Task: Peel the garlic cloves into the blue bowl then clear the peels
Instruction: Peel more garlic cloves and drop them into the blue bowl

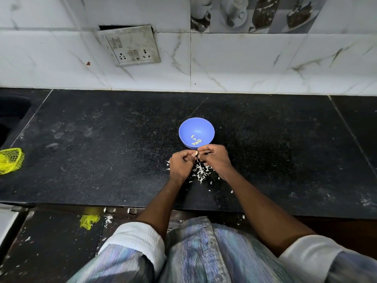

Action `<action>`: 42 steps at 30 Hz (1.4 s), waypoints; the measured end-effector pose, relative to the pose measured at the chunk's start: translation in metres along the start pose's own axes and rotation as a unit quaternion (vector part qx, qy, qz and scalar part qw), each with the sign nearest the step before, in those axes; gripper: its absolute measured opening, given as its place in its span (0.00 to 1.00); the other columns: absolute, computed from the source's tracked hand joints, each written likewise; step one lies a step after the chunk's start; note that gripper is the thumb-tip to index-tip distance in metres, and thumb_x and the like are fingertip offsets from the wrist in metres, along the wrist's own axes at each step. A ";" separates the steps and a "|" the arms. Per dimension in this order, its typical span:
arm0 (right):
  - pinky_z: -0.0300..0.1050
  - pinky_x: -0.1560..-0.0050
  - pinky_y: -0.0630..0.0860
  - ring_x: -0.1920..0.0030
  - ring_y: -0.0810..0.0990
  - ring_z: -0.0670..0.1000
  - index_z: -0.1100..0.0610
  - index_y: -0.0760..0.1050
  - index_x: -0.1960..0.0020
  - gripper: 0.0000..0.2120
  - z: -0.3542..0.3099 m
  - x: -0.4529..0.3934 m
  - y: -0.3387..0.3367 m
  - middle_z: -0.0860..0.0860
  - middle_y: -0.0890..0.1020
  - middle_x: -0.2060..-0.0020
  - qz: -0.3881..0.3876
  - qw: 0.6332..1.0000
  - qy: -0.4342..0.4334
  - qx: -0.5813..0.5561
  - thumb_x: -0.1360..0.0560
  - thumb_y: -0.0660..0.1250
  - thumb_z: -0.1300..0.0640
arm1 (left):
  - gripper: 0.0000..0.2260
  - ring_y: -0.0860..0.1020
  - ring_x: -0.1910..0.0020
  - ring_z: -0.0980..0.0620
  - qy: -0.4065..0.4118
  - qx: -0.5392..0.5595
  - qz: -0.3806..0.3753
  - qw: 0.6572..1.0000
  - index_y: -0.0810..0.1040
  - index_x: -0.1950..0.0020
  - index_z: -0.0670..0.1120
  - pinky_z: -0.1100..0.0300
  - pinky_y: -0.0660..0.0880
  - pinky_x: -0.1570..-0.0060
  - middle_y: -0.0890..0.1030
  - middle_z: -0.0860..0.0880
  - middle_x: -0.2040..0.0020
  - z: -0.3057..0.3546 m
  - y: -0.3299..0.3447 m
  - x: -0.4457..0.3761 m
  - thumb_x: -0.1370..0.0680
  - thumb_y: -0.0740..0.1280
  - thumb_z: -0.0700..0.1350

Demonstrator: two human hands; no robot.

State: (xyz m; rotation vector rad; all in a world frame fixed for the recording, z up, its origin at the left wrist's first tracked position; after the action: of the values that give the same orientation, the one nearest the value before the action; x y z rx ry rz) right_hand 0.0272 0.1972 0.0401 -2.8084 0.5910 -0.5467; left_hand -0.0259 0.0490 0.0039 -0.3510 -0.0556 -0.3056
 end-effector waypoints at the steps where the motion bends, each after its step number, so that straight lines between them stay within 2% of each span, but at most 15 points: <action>1: 0.42 0.64 0.80 0.62 0.85 0.49 0.58 0.85 0.51 0.08 0.000 0.000 0.000 0.53 0.88 0.61 0.000 1.000 -0.002 -0.006 0.28 0.76 0.66 | 0.07 0.85 0.59 0.57 0.002 -0.002 -0.001 1.000 0.89 0.50 0.48 0.54 0.84 0.51 0.88 0.55 0.58 0.000 0.000 0.001 0.21 0.73 0.38; 5: 0.41 0.63 0.81 0.65 0.85 0.49 0.61 0.86 0.54 0.04 0.000 0.002 0.001 0.54 0.87 0.64 0.012 1.000 -0.015 -0.012 0.26 0.74 0.67 | 0.02 0.81 0.66 0.59 -0.018 -0.009 0.012 1.000 0.89 0.55 0.50 0.56 0.82 0.59 0.87 0.54 0.64 0.001 -0.001 0.003 0.23 0.77 0.43; 8: 0.42 0.63 0.82 0.65 0.85 0.50 0.63 0.86 0.55 0.03 0.000 0.003 0.003 0.54 0.87 0.64 0.007 1.000 -0.014 -0.021 0.26 0.74 0.68 | 0.02 0.78 0.70 0.65 -0.016 -0.036 0.026 0.999 0.89 0.56 0.50 0.62 0.77 0.64 0.85 0.56 0.67 0.004 -0.002 0.005 0.23 0.77 0.44; 14: 0.44 0.61 0.85 0.64 0.86 0.56 0.67 0.84 0.53 0.03 0.002 0.003 0.007 0.58 0.86 0.64 0.006 0.999 -0.018 -0.028 0.25 0.72 0.71 | 0.04 0.84 0.63 0.63 0.003 -0.125 0.019 0.992 0.88 0.53 0.58 0.57 0.83 0.59 0.86 0.62 0.62 0.006 -0.005 0.006 0.24 0.73 0.50; 20: 0.49 0.55 0.86 0.60 0.88 0.59 0.64 0.85 0.57 0.05 0.004 0.001 0.008 0.57 0.87 0.65 0.016 0.999 -0.020 -0.021 0.26 0.71 0.69 | 0.05 0.83 0.64 0.59 0.039 -0.166 -0.003 0.985 0.88 0.52 0.55 0.55 0.82 0.59 0.86 0.58 0.61 0.012 -0.006 0.010 0.25 0.74 0.48; 26: 0.48 0.52 0.86 0.57 0.88 0.57 0.65 0.85 0.56 0.02 0.000 -0.001 0.006 0.58 0.87 0.62 0.003 0.998 0.011 -0.058 0.27 0.73 0.69 | 0.03 0.83 0.61 0.54 0.056 -0.217 0.027 0.974 0.87 0.52 0.54 0.56 0.80 0.57 0.86 0.56 0.59 0.022 -0.008 0.014 0.25 0.75 0.50; 30: 0.41 0.57 0.84 0.61 0.88 0.51 0.64 0.86 0.55 0.02 -0.002 0.001 0.004 0.57 0.87 0.64 -0.004 1.000 0.006 -0.020 0.27 0.74 0.67 | 0.04 0.84 0.62 0.50 0.060 -0.227 0.027 0.972 0.88 0.53 0.52 0.53 0.81 0.57 0.87 0.53 0.60 0.021 -0.006 0.013 0.25 0.75 0.49; 32: 0.44 0.56 0.84 0.63 0.87 0.51 0.61 0.86 0.58 0.04 -0.002 -0.001 0.004 0.56 0.87 0.66 0.002 1.000 0.001 0.001 0.28 0.73 0.67 | 0.04 0.84 0.62 0.51 0.069 -0.226 0.023 0.971 0.88 0.53 0.50 0.54 0.81 0.57 0.87 0.53 0.59 0.022 -0.005 0.013 0.25 0.75 0.48; 37: 0.52 0.49 0.86 0.60 0.88 0.55 0.61 0.86 0.58 0.06 0.002 -0.006 0.001 0.56 0.87 0.65 -0.005 1.000 0.014 0.002 0.28 0.71 0.67 | 0.04 0.82 0.61 0.52 0.100 -0.241 0.012 0.965 0.88 0.51 0.51 0.58 0.77 0.60 0.86 0.53 0.59 0.021 -0.006 0.013 0.25 0.75 0.46; 40: 0.53 0.49 0.86 0.60 0.89 0.53 0.60 0.86 0.58 0.06 0.006 -0.007 -0.001 0.56 0.87 0.65 -0.014 0.999 0.014 0.033 0.27 0.70 0.66 | 0.05 0.80 0.60 0.54 0.121 -0.259 0.004 0.958 0.89 0.51 0.53 0.62 0.69 0.62 0.84 0.54 0.56 0.019 -0.007 0.012 0.25 0.75 0.44; 42: 0.54 0.50 0.86 0.62 0.88 0.52 0.59 0.85 0.58 0.07 0.007 -0.009 -0.001 0.54 0.87 0.66 -0.026 0.996 -0.006 0.080 0.25 0.69 0.65 | 0.07 0.79 0.60 0.55 0.128 -0.266 0.000 0.955 0.89 0.51 0.53 0.63 0.67 0.62 0.84 0.55 0.55 0.019 -0.007 0.013 0.25 0.75 0.42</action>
State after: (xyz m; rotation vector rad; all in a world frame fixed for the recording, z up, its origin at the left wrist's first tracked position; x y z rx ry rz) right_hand 0.0224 0.2034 0.0312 -2.6805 0.4526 -0.5612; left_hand -0.0158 0.0453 0.0255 -0.8441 0.2878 -0.3616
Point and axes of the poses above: each hand's wrist, its own x-axis away from the middle knuckle, its own y-axis out of the palm, z = x × y, the point moved 1 cm from there along -x, towards the middle knuckle
